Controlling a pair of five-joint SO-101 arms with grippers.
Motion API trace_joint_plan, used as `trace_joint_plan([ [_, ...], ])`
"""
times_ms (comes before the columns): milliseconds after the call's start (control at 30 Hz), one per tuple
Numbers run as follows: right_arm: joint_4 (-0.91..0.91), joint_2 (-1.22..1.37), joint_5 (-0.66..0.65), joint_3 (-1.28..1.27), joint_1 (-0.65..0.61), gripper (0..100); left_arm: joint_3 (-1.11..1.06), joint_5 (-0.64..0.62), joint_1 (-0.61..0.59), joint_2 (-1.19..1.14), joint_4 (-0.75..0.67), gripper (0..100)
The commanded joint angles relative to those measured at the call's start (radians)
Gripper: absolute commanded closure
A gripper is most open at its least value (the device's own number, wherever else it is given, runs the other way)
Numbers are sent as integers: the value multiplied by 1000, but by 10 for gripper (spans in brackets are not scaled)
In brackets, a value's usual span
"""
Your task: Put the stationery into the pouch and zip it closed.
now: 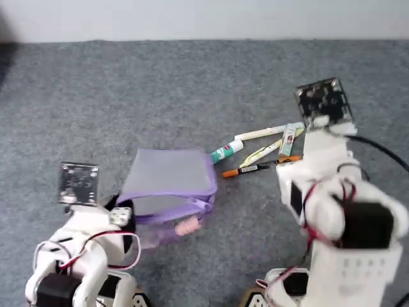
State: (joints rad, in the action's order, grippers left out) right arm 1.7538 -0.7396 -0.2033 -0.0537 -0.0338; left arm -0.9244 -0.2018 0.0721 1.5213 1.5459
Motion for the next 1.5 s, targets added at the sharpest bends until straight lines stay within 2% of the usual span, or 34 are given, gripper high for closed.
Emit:
trace_joint_plan([
  [0,39,71,8,0,19,772,87,84,-140,-17,0,988],
  [100,33,156,12,0,19,772,113,167,-259,-17,-3,988],
  [200,31,251,6,3,18,772,113,210,-319,-17,-3,988],
  [300,21,335,-8,5,-4,772,110,210,-318,-15,12,988],
  [467,-44,438,-163,5,-94,772,73,210,-316,-15,15,988],
  [600,-127,512,-236,5,-170,772,30,210,-318,-9,15,988],
  [867,-243,647,-516,5,-285,772,25,210,-318,-9,15,988],
  [1200,-443,779,-756,5,-298,769,25,190,-322,-8,15,988],
  [1467,-545,914,-867,5,-328,768,25,114,-318,-8,29,987],
])
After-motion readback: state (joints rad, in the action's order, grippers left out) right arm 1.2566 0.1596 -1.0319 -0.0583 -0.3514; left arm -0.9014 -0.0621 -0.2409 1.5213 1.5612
